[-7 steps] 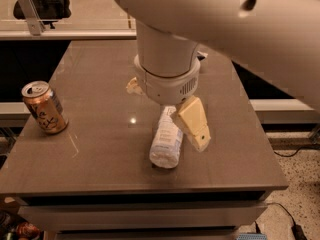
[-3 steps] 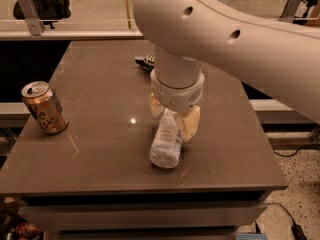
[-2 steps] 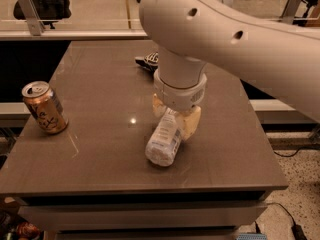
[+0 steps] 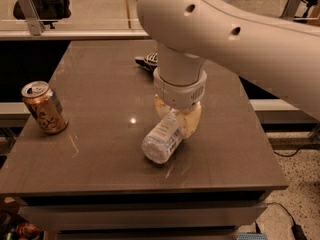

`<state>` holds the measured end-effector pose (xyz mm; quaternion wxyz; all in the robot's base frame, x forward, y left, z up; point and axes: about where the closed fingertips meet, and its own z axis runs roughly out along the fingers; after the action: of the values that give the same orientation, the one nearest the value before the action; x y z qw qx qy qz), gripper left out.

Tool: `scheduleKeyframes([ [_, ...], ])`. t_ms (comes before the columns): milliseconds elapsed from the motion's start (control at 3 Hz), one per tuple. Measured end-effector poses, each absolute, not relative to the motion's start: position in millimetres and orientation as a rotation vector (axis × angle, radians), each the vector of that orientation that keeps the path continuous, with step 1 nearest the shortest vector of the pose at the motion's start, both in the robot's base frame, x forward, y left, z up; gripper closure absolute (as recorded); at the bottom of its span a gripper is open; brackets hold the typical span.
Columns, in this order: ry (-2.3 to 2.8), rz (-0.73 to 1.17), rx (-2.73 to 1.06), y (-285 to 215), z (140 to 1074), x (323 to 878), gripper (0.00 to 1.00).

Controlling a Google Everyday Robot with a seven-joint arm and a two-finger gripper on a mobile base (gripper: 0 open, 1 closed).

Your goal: Move blue plastic bottle near orange can

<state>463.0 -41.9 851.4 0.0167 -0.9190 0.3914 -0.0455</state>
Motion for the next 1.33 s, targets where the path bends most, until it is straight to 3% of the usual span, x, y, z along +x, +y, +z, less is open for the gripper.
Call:
scheduleKeyframes([
  [1000, 1.02, -0.214, -2.896, 5, 891, 443, 1.0],
  [1333, 0.905, -0.257, -2.903, 62, 905, 438, 1.0],
])
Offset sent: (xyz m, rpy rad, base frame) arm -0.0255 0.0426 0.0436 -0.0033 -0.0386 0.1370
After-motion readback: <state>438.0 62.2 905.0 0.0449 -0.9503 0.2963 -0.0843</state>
